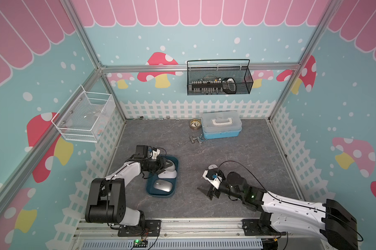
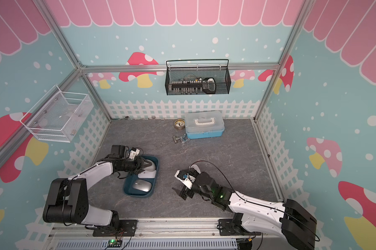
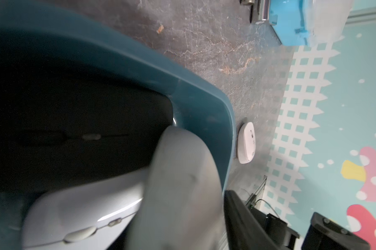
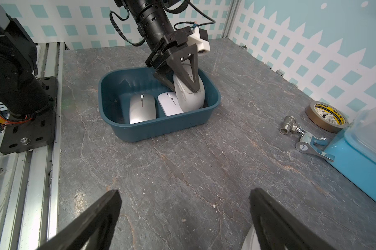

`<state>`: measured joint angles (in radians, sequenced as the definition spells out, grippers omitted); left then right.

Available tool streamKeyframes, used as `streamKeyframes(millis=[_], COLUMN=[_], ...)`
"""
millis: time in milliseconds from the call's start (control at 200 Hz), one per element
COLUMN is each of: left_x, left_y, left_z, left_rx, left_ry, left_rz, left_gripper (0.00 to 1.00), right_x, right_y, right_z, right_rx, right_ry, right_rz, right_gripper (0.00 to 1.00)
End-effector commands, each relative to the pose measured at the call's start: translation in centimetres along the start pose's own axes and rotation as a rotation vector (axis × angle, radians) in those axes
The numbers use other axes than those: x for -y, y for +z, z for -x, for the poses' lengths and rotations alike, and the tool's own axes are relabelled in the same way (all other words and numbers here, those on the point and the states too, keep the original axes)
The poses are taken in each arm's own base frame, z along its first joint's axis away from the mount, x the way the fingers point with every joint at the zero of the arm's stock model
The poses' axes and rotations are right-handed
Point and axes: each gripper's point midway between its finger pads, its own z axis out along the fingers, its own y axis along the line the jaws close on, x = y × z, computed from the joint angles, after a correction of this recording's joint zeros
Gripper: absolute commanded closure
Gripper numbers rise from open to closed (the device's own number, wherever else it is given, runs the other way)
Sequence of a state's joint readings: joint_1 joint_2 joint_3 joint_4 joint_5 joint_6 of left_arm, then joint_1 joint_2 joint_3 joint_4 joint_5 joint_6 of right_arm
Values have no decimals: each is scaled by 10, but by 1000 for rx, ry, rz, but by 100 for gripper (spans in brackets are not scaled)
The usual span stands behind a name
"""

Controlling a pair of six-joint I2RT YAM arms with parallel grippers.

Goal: Put the mouse in the storage box
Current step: Place the mouse in the storage box.

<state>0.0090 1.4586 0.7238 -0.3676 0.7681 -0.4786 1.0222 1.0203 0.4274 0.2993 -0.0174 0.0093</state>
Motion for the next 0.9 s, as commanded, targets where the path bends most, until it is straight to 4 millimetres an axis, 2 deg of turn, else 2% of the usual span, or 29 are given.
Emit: streamKeyframes(millis=[0, 130, 310, 475, 625, 746, 896], left_x=[-3, 0, 10, 10, 23, 35, 58], left_y=[2, -3, -18, -54, -87, -104, -115], left_z=[0, 3, 11, 29, 39, 36, 22], left_rx=[6, 30, 87, 219, 330, 385, 405], left_ry=[20, 34, 65, 90, 122, 150, 222], left_rz=[16, 24, 57, 227, 295, 287, 191], left_gripper=[34, 24, 22, 20, 19, 19, 19], right_x=[-1, 1, 7, 22, 33, 44, 74], right_y=[2, 3, 2, 7, 16, 22, 28], right_z=[-4, -3, -2, -8, -21, -31, -46], right_rx=[-24, -31, -36, -120, -217, -266, -355], right_ry=[13, 15, 37, 103, 152, 202, 277], right_rz=[0, -6, -41, -107, -145, -165, -234], right_gripper=[2, 2, 1, 1, 1, 1, 1])
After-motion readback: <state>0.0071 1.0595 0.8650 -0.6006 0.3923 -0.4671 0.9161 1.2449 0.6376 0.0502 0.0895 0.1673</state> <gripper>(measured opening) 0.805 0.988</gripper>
